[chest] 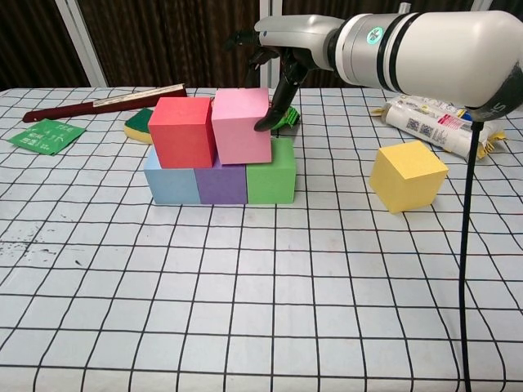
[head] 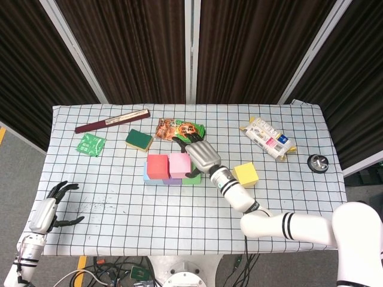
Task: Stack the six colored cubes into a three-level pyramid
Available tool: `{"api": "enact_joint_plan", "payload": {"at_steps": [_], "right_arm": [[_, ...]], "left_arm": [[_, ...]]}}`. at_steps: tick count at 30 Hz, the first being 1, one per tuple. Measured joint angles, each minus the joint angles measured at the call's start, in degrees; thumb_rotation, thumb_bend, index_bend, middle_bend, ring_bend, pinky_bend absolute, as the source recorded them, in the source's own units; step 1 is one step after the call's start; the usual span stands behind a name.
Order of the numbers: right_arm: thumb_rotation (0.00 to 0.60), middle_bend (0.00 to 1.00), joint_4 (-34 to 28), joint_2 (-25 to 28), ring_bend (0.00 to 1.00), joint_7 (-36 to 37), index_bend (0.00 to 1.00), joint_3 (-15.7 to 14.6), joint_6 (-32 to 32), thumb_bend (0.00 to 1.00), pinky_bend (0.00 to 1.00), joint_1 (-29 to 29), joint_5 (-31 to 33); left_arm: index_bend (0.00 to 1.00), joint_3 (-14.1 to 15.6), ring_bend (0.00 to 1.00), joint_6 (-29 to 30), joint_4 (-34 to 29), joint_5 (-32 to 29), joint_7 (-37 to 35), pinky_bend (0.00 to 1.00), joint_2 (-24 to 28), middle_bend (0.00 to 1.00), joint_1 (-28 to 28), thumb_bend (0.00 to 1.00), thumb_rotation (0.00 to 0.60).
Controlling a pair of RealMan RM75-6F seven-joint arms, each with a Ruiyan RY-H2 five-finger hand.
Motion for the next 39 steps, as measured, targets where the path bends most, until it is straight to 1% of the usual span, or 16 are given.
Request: {"api": "enact_joint_plan", "payload": {"at_steps": [7,23,39], "right_arm": [[0.600,0.44,0.5,-0.1,0.02,1.2,0.00,0.1,-0.2,0.14,0.00,-0.4,-0.3],[0.600,0.44,1.6,-0.1,0.02,4.7,0.00,0.3,-1.6,0.14,0.00,-1.4,-3.7],[0.600,0.44,2.6,-0.7,0.02,5.1,0.00,0.1,-2.3,0.14,0.00,-1.1,-4.6]], "left_arm": [[0.19,0.1,0.06,-0.2,0.1,0.1,0.0,0.09,-0.1,0.22,-0.1,0.00,0.600],[0.19,0.5,0.06,-0.9,-0.2,0.3,0.6,0.09,0.0,0.22,-0.3,0.00,0.600],[0.19,0.8,0.06,-1.0,-0.4,0.5,0.8,0.09,-0.1,0.22,-0.4,0.00,0.600]]}}
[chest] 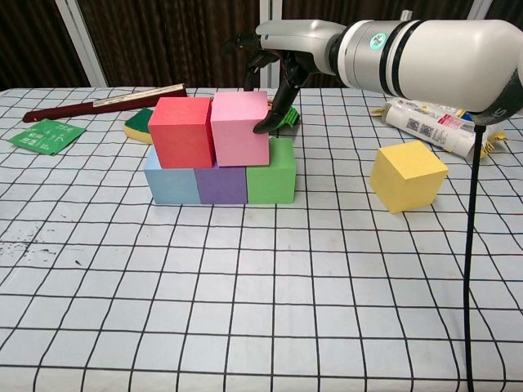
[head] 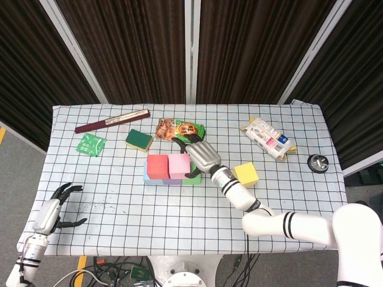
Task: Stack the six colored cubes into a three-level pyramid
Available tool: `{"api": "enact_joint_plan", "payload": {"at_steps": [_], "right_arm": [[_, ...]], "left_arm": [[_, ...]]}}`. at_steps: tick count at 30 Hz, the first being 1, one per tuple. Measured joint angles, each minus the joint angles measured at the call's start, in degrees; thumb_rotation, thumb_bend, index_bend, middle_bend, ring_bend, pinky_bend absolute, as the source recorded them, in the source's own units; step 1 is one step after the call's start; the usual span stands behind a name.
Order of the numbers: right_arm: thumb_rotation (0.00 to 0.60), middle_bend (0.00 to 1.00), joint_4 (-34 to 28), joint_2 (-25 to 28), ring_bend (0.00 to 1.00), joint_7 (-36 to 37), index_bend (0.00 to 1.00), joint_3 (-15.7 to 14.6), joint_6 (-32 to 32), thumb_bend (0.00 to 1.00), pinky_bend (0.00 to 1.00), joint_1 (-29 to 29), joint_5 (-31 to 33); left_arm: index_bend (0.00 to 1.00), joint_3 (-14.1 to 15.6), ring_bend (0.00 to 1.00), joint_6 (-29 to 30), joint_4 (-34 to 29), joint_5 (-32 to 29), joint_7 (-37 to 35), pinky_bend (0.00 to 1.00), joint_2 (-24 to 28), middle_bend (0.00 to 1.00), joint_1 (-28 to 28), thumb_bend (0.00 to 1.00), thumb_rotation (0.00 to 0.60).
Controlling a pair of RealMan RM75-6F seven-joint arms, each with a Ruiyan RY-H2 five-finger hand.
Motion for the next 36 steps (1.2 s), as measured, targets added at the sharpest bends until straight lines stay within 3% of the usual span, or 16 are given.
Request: {"api": "enact_joint_plan", "payload": {"at_steps": [36], "right_arm": [[0.600,0.44,1.0,-1.8,0.02,-1.5,0.00,0.1,0.9,0.15,0.00,0.5,0.9]], "left_arm": [[0.19,0.2,0.06,-0.1,0.6,0.0,-0.5,0.09,-0.1,0.22,0.1,0.00,0.600]]}}
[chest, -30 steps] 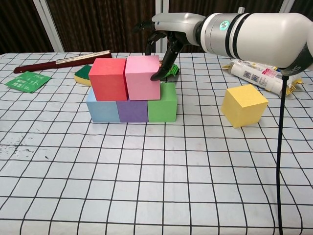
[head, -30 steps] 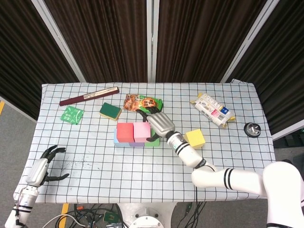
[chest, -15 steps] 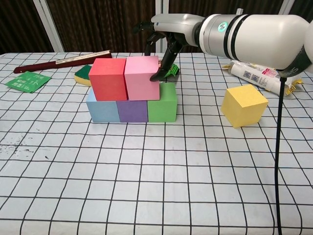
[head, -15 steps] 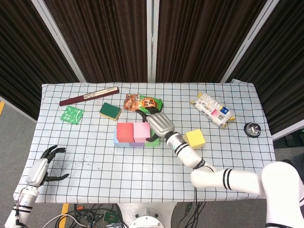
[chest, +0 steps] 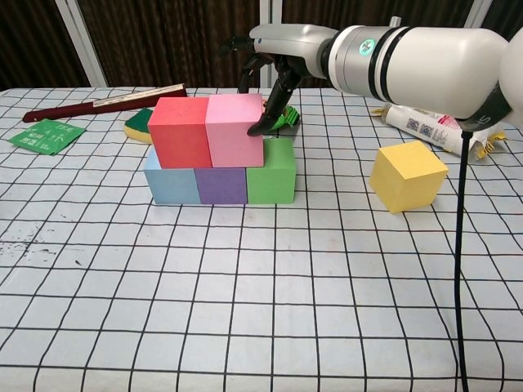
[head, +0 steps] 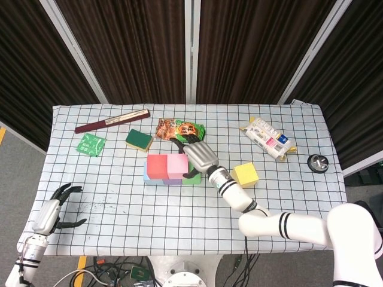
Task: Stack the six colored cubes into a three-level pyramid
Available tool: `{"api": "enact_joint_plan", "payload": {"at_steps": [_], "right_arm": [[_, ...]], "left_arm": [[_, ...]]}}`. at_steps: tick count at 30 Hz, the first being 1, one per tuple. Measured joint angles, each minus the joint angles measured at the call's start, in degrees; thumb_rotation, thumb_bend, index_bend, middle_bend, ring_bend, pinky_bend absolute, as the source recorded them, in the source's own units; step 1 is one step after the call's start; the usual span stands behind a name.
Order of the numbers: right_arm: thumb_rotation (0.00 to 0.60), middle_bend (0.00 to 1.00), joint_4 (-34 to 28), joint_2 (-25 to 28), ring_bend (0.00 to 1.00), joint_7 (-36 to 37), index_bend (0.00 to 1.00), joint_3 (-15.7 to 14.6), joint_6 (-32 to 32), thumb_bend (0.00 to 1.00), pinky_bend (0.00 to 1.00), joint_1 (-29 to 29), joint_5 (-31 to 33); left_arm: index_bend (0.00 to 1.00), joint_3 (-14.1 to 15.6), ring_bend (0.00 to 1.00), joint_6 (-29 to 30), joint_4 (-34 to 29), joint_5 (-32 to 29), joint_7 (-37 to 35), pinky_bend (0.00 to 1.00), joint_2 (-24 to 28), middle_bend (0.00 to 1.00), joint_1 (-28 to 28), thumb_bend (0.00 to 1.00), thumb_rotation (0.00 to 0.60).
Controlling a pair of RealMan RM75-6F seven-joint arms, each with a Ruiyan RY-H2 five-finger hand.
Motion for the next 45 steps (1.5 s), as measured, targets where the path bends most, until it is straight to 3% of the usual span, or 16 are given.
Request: {"api": "enact_joint_plan", "payload": {"at_steps": [18,29,45], "right_arm": [[0.600,0.43,0.6,-0.6,0.02,-0.1,0.00,-0.1,-0.2,0.15,0.00,-0.1,0.2],[0.600,0.26,0.7,-0.6,0.00,1.1,0.00,0.3,-0.4,0.09,0.00,-0.5,-0.5],[0.600,0.22,-1.4,1.1,0.00,3.1,0.00,1.0,-0.4,0.01,0.00,-1.3,-2.3]], "left_arm": [[0.19,0.1,0.06,0.0,0.3,0.0,-0.4,0.09,-0.1,0.22,0.1,0.00,0.600],[0.20,0.1,0.06,-0.1,0.4,-0.1,-0.5,0.09,-0.1,0.22,0.1,0.00,0.600],[0.20,0.0,0.06,0.1,0.4,0.0,-0.6,0.09,0.0,0.22,0.1,0.00,0.600]]}}
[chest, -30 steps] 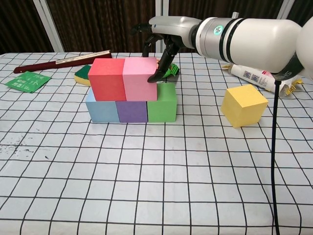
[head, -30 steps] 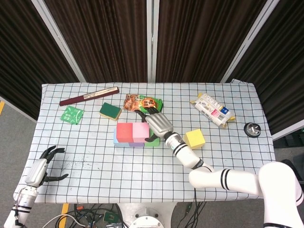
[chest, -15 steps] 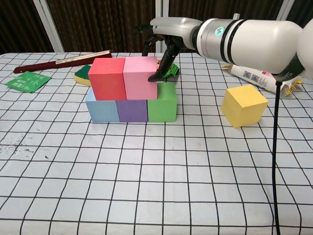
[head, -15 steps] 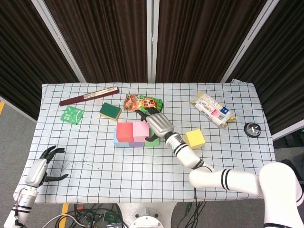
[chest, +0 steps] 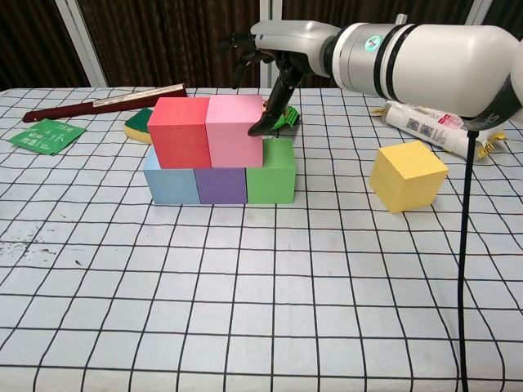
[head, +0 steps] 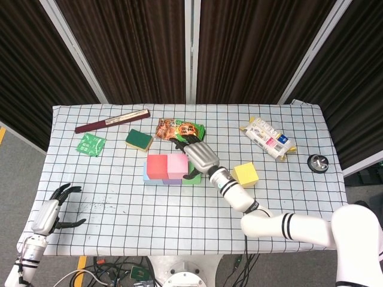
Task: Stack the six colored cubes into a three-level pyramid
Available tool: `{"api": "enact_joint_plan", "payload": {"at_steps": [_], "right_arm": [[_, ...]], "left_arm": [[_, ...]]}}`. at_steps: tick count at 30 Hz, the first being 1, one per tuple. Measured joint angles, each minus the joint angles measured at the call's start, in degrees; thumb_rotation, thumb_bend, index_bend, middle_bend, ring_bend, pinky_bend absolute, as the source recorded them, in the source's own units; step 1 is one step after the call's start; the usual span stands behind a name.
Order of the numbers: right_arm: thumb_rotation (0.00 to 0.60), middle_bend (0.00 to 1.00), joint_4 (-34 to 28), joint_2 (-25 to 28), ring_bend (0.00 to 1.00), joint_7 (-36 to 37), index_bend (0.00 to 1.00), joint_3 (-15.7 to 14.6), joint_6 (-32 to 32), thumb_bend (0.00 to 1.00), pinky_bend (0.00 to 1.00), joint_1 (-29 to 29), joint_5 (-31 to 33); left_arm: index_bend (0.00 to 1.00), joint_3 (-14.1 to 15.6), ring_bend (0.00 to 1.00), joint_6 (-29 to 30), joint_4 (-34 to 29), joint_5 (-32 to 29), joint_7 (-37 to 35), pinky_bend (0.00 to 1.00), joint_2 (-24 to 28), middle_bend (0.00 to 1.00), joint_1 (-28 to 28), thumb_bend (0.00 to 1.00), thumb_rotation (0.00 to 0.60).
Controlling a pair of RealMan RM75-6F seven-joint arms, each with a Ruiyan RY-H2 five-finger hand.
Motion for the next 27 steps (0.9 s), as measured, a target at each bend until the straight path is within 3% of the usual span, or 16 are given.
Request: {"api": "enact_joint_plan", "payload": {"at_steps": [14,19,27], "right_arm": [[0.600,0.21,-7.5,10.5,0.00,3.3,0.00,1.9,4.6,0.00,0.00,-5.3,-3.9],[0.600,0.17,-8.0,15.4,0.00,4.7,0.00,-1.1,3.2,0.00,0.00,-8.2,-7.2],[0.600,0.15,-4.1,21.0,0.00,11.9,0.00,-9.1,2.0,0.00,0.00,-14.9,-23.3]], "left_arm": [[0.20,-0.3,0.06,0.4,-0.8,0.1,0.6,0.09,0.3,0.22,-0.2,0.00,0.600],[0.20,-0.2,0.06,0.2,-1.4,0.2,1.2,0.09,0.5,0.22,-0.3,0.00,0.600],[0.20,-0.2,0.06,-0.5,-2.7,0.5,3.2,0.09,0.4,0.22,-1.0,0.00,0.600]]}}
